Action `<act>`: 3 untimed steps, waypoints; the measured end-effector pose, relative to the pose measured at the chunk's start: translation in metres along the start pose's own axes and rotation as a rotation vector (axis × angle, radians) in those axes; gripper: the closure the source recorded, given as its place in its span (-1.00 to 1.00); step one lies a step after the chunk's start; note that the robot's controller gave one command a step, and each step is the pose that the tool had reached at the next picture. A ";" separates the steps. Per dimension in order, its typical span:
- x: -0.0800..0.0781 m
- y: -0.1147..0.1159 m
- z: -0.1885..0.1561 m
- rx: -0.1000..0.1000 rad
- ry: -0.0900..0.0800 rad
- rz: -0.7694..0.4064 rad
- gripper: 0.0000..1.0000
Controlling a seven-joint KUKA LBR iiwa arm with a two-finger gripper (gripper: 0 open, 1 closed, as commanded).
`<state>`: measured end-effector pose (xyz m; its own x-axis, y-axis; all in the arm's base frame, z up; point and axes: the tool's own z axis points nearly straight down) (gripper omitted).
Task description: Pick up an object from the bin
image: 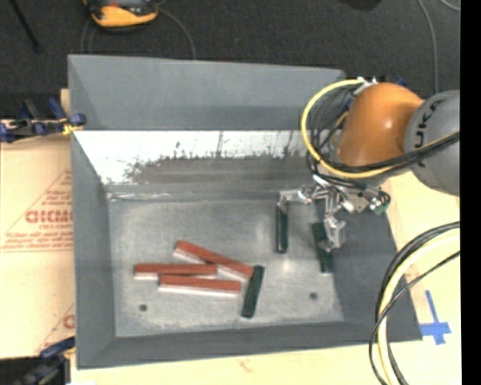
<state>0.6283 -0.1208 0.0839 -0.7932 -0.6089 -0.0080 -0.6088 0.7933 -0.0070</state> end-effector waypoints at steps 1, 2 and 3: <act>-0.069 0.063 0.008 0.001 -0.007 -0.202 1.00; -0.067 0.063 0.010 -0.001 -0.001 -0.203 -1.00; -0.067 0.064 0.011 -0.003 -0.001 -0.202 1.00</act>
Offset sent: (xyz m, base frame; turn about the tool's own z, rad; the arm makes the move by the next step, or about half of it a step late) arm 0.0000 0.0000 0.0000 0.0000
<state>0.6424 -0.0297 0.0728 -0.6553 -0.7553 -0.0074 -0.7553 0.6553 -0.0052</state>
